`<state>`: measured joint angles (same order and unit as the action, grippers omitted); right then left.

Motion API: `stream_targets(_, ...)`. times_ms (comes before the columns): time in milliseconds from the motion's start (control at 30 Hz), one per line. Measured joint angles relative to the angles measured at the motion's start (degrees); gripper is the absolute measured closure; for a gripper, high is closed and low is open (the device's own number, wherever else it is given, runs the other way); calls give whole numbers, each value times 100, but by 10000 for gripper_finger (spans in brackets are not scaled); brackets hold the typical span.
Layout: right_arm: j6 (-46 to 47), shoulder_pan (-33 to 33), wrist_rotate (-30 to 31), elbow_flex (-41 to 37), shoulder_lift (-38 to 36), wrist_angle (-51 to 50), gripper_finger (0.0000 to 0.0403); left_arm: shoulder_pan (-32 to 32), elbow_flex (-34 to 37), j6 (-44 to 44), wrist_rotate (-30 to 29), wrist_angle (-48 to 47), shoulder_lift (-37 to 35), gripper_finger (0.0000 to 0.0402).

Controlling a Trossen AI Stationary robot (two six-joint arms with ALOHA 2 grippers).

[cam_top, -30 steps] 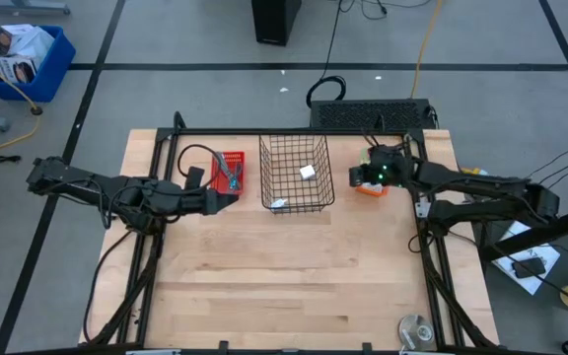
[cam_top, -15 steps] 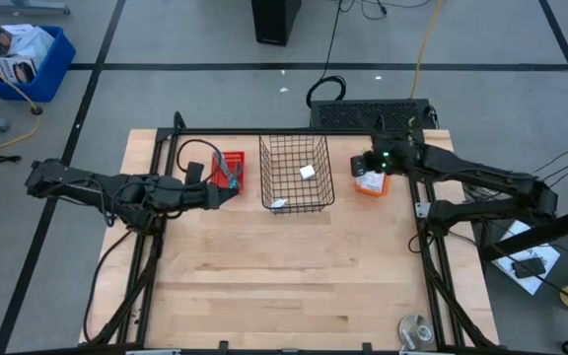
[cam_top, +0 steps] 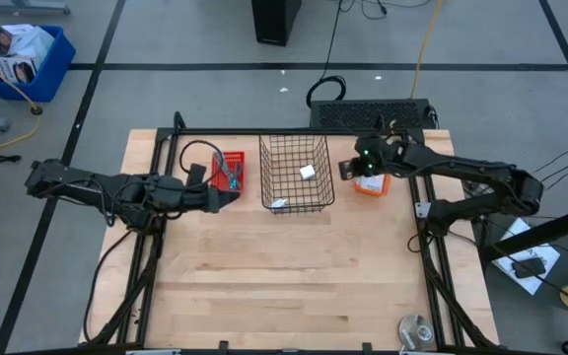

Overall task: Pick and place items into bin
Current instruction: Stack the white box on top of the white box, then return to Home Position

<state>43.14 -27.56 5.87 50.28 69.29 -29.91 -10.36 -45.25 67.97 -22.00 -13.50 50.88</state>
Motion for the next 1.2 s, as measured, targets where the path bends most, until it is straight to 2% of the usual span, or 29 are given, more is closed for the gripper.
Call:
stream_targets(133, -79, -119, 19, 2, 123, -891, 403, 1, 0, -44, -9, 0, -1, 376)
stream_targets(267, -26, -8, 485, -22, -51, -1529, 403, 17, 0, -81, -31, 2, -1, 376)
stream_targets(333, 81, 168, 777, -5, -277, -1353, 403, 22, 0, -81, -31, 0, -1, 376)
stream_targets(433, -114, 363, 855, -11, -684, -870, 403, 23, 0, -106, -35, 2, 0, 376)
stream_targets(600, -598, 623, 296, -4, -1377, 227, 403, 23, 0, -167, -50, -102, -1, 376)
stream_targets(700, -368, 709, 165, -4, -1745, 476, 403, 21, 0, -153, -54, -125, -1, 376)
stream_targets(733, -99, 732, -40, -4, -1891, 488, 403, 15, 0, -128, -58, -130, -1, 376)
stream_targets(800, -233, 898, -546, -4, -2139, 592, 403, 1, -1, -109, 70, -238, -1, 376)
stream_targets(867, -563, 1206, -944, -2, -2343, 594, 403, -36, -1, -474, 293, -299, 1, 376)
stream_targets(967, -607, 1745, -732, -4, -2627, 319, 403, -324, -1, -1486, 503, -308, -27, 376)
stream_targets(1033, -586, 2156, -245, -8, -2721, 411, 403, -588, -2, -1994, 282, -314, -26, 376)
stream_targets(1100, -543, 2574, 2, -60, -2746, 695, 403, -825, -2, -2329, -179, -466, 54, 376)
stream_targets(1200, -380, 2962, -241, -247, -2752, 746, 403, -1045, 123, -2034, -891, -823, 235, 376)
